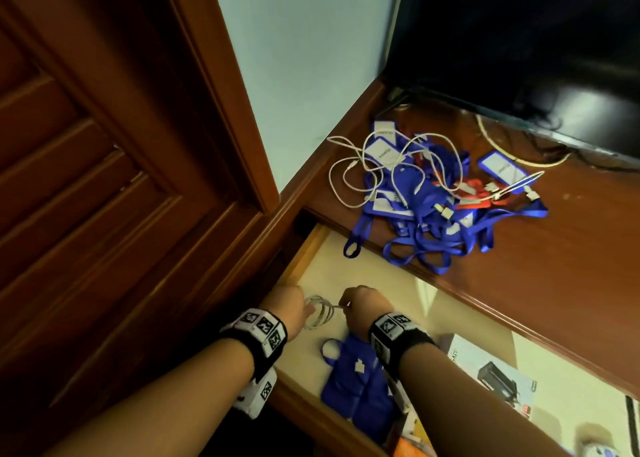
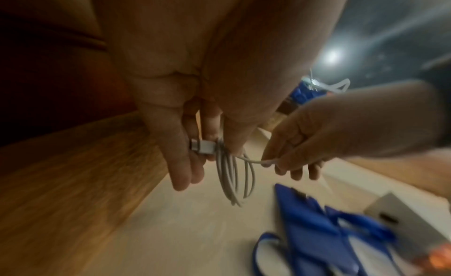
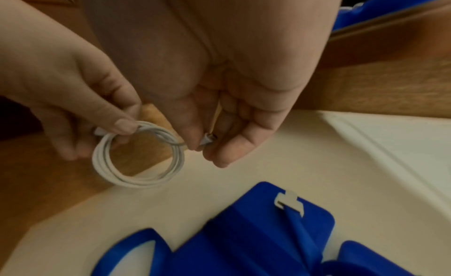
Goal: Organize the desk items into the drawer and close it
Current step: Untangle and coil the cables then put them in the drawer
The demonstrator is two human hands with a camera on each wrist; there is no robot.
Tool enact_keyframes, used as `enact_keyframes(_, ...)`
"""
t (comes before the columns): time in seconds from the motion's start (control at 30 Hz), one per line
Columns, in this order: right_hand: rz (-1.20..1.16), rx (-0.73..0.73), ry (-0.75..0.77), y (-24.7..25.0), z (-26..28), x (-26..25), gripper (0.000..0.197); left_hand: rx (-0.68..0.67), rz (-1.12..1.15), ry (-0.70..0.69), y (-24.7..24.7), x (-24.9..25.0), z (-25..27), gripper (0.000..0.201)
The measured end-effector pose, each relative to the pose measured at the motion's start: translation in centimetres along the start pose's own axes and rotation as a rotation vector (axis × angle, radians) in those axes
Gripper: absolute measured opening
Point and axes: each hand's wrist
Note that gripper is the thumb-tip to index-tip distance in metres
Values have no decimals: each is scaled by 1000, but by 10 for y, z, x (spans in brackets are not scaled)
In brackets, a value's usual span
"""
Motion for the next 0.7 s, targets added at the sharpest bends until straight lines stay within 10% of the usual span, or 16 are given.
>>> enact_keyframes(0.47,-5,-137,59,-34,-50,-17,33,-186,-440,123,-22,9,1,29)
enact_keyframes(0.7,-90,-150,53,-41,-55,-19,34,-36,39,148,23,-20,18,17)
Point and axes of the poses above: each hand's wrist, its own z-axis away from the middle knuckle, its own y-axis out of the back of the hand, x = y × z, and after that the axes turned 4 degrees about y, right-handed
